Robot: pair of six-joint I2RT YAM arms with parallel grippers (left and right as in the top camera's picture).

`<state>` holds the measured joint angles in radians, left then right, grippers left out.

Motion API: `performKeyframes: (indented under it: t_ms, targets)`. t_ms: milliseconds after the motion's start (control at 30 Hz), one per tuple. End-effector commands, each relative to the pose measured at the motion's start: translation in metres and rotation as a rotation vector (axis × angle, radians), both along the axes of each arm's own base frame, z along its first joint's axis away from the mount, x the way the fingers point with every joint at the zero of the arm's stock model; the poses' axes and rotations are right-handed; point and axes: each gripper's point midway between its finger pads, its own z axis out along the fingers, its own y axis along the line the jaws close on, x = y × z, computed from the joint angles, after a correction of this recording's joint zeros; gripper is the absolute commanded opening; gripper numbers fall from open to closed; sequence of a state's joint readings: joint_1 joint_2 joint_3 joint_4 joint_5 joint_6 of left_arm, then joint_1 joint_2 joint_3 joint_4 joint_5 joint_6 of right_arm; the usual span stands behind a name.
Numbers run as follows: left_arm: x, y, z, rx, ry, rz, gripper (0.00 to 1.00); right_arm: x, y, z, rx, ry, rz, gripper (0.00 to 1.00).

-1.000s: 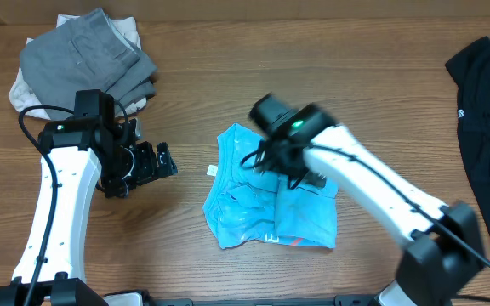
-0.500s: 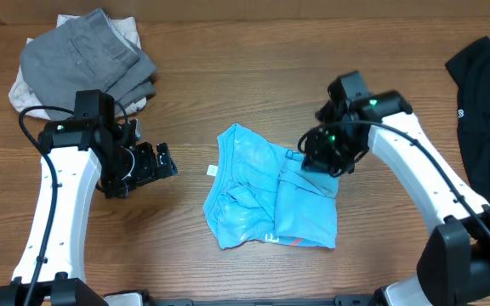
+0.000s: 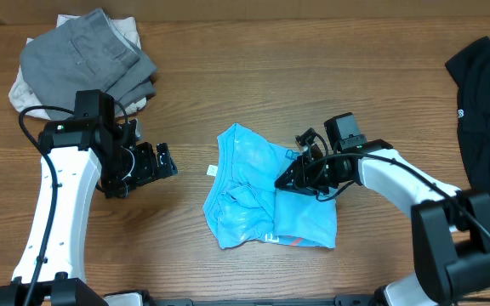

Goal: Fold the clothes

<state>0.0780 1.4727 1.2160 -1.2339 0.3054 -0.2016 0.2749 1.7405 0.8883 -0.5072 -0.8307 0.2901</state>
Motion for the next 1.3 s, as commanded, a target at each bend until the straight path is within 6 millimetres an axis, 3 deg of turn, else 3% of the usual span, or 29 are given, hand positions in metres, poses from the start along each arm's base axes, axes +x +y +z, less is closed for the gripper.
performKeyframes:
  t_ms: [0, 167, 400, 533, 667, 833, 933, 1033, 1133, 1267]
  targets:
    - [-0.002, -0.001, 0.0, 0.005, -0.008, -0.028, 1.0, 0.01, -0.001, -0.012, 0.003, -0.002, -0.032, 0.19]
    - [-0.002, -0.001, 0.0, 0.005, -0.008, -0.028, 1.0, 0.037, -0.02, -0.03, -0.111, -0.042, -0.146, 0.22]
    - [0.0, -0.001, 0.0, 0.005, -0.013, -0.027, 1.0, 0.039, -0.027, -0.04, -0.159, -0.063, -0.144, 0.31]
    - [-0.001, -0.001, 0.0, 0.005, -0.012, -0.028, 1.0, 0.046, -0.024, -0.035, -0.14, -0.082, -0.15, 0.34]
    - [-0.001, -0.001, 0.0, 0.005, -0.012, -0.028, 1.0, 0.059, -0.017, 0.008, -0.016, -0.066, -0.136, 0.33]
    - [-0.001, -0.002, 0.0, 0.004, -0.009, -0.028, 1.0, 0.073, -0.03, 0.099, 0.087, -0.093, -0.151, 0.33]
    - [-0.001, -0.002, 0.0, 0.004, -0.01, -0.027, 1.0, 0.058, -0.034, 0.125, 0.087, -0.071, -0.143, 0.33]
    - [-0.001, -0.002, 0.0, 0.004, -0.011, -0.027, 1.0, 0.031, -0.035, 0.124, 0.061, -0.042, -0.075, 0.31]
    - [-0.001, -0.002, 0.0, 0.001, -0.012, -0.028, 1.0, 0.002, -0.031, 0.104, 0.042, 0.03, -0.008, 0.29]
    - [-0.001, -0.002, 0.0, 0.0, -0.009, -0.027, 1.0, -0.03, -0.019, 0.058, 0.053, 0.104, 0.028, 0.29]
